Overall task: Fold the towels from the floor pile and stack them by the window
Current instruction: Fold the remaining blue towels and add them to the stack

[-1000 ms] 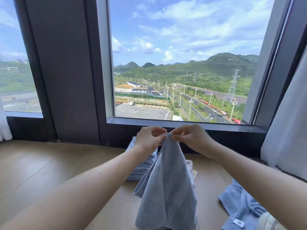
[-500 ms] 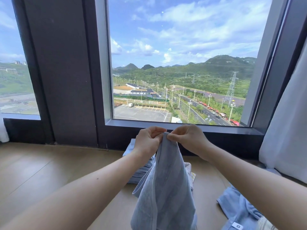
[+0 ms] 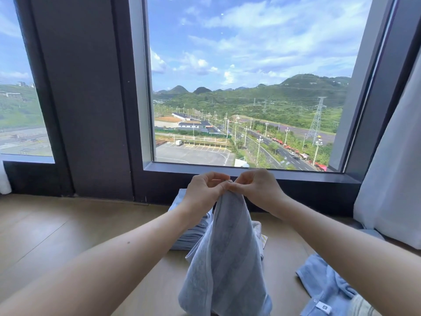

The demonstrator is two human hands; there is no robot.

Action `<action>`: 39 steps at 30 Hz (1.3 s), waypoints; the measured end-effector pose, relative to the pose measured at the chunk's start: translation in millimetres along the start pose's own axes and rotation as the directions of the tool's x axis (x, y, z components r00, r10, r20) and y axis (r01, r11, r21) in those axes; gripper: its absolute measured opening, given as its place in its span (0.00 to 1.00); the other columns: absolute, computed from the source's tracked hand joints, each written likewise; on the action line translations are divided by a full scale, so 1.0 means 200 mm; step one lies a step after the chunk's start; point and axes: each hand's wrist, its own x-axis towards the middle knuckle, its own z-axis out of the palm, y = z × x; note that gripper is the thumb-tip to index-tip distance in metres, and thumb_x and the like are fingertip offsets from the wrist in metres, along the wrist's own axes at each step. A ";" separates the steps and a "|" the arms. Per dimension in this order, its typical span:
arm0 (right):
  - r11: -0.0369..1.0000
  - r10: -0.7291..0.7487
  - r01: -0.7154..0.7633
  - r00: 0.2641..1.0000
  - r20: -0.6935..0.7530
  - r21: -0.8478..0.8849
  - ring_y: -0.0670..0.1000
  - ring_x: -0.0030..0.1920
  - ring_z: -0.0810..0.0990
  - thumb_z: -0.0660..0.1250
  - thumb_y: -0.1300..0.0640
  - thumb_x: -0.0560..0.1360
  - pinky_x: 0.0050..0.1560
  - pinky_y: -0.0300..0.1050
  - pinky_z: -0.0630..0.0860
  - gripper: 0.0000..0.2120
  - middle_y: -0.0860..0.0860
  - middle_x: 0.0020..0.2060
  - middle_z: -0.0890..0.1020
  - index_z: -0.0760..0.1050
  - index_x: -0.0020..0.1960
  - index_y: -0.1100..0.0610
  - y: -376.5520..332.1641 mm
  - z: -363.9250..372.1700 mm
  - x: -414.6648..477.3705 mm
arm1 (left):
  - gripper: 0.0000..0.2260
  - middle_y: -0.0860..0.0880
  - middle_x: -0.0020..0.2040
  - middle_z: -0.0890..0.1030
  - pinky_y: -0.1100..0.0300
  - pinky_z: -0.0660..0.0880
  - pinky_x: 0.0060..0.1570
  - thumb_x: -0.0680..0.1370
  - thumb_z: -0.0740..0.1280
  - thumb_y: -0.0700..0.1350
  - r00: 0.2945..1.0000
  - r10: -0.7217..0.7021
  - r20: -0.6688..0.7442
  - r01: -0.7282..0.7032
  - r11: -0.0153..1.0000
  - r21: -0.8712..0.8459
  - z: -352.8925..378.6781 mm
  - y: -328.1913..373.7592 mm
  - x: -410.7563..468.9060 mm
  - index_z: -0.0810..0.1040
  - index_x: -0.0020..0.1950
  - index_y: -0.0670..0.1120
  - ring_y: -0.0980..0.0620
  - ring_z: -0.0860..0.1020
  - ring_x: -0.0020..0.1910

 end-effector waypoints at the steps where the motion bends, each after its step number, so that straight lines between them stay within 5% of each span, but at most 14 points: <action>1: 1.000 -0.004 0.004 1.000 0.000 0.002 0.41 0.32 0.72 0.72 0.50 0.70 0.33 0.35 0.66 0.12 0.45 0.29 0.76 0.78 0.33 0.55 0.01 0.00 0.00 | 0.05 0.47 0.49 0.84 0.52 0.76 0.59 0.75 0.69 0.42 1.000 0.004 0.002 -0.004 1.000 0.019 0.00 0.00 0.00 0.80 0.44 0.52 0.50 0.80 0.53; 9: 0.998 -0.053 0.050 0.992 0.114 0.027 0.40 0.36 0.74 0.71 0.53 0.71 0.40 0.35 0.70 0.06 0.43 0.34 0.78 0.80 0.38 0.53 0.03 0.00 0.02 | 0.05 0.54 0.43 0.82 0.74 0.73 0.40 0.79 0.63 0.41 0.999 0.040 -0.027 -0.036 0.991 0.131 -0.01 0.00 0.02 0.78 0.50 0.49 0.60 0.78 0.43; 14: 0.996 -0.086 0.076 0.977 0.195 0.054 0.42 0.40 0.72 0.71 0.53 0.72 0.47 0.41 0.69 0.09 0.45 0.38 0.76 0.75 0.34 0.47 0.03 0.01 0.02 | 0.11 0.52 0.42 0.81 0.67 0.72 0.37 0.81 0.59 0.39 0.998 0.013 -0.053 -0.006 0.992 0.129 -0.01 0.01 0.06 0.75 0.44 0.52 0.57 0.75 0.38; 21: 0.999 -0.042 0.035 0.954 0.297 0.027 0.45 0.41 0.75 0.69 0.51 0.73 0.46 0.39 0.70 0.11 0.50 0.42 0.80 0.78 0.34 0.53 0.09 -0.07 0.03 | 0.11 0.50 0.41 0.79 0.63 0.70 0.38 0.80 0.60 0.38 0.987 -0.010 -0.163 0.032 0.990 0.137 -0.09 -0.03 0.11 0.76 0.43 0.51 0.52 0.73 0.39; 27: 0.974 -0.022 0.114 0.910 0.415 -0.198 0.47 0.40 0.75 0.68 0.55 0.72 0.44 0.43 0.72 0.08 0.50 0.37 0.79 0.73 0.35 0.51 0.12 -0.06 0.03 | 0.09 0.46 0.46 0.80 0.61 0.72 0.39 0.80 0.59 0.37 0.963 -0.006 -0.269 0.057 0.982 0.180 -0.20 -0.08 0.15 0.76 0.48 0.47 0.51 0.75 0.39; 32: 0.959 -0.056 0.139 0.948 0.314 -0.248 0.41 0.36 0.74 0.68 0.55 0.73 0.40 0.35 0.69 0.08 0.42 0.34 0.77 0.75 0.36 0.48 0.13 -0.11 0.07 | 0.09 0.48 0.44 0.79 0.64 0.69 0.34 0.80 0.60 0.37 0.944 0.046 -0.326 0.027 0.976 0.215 -0.27 -0.08 0.19 0.76 0.47 0.49 0.54 0.73 0.35; 36: 0.919 -0.025 0.163 0.933 0.359 -0.359 0.43 0.40 0.75 0.68 0.55 0.73 0.46 0.38 0.69 0.07 0.43 0.35 0.78 0.78 0.36 0.50 0.17 -0.15 0.07 | 0.10 0.47 0.45 0.79 0.64 0.68 0.33 0.79 0.60 0.36 0.920 0.067 -0.387 0.019 0.977 0.214 -0.34 -0.09 0.21 0.76 0.45 0.50 0.55 0.72 0.34; 39: 0.776 -0.004 0.254 0.917 0.399 -0.577 0.49 0.51 0.74 0.64 0.55 0.74 0.58 0.46 0.63 0.08 0.50 0.43 0.82 0.79 0.44 0.58 0.21 -0.15 0.05 | 0.10 0.47 0.45 0.79 0.64 0.68 0.33 0.79 0.59 0.36 0.914 0.070 -0.400 0.026 0.973 0.229 -0.36 -0.09 0.21 0.75 0.45 0.50 0.55 0.72 0.34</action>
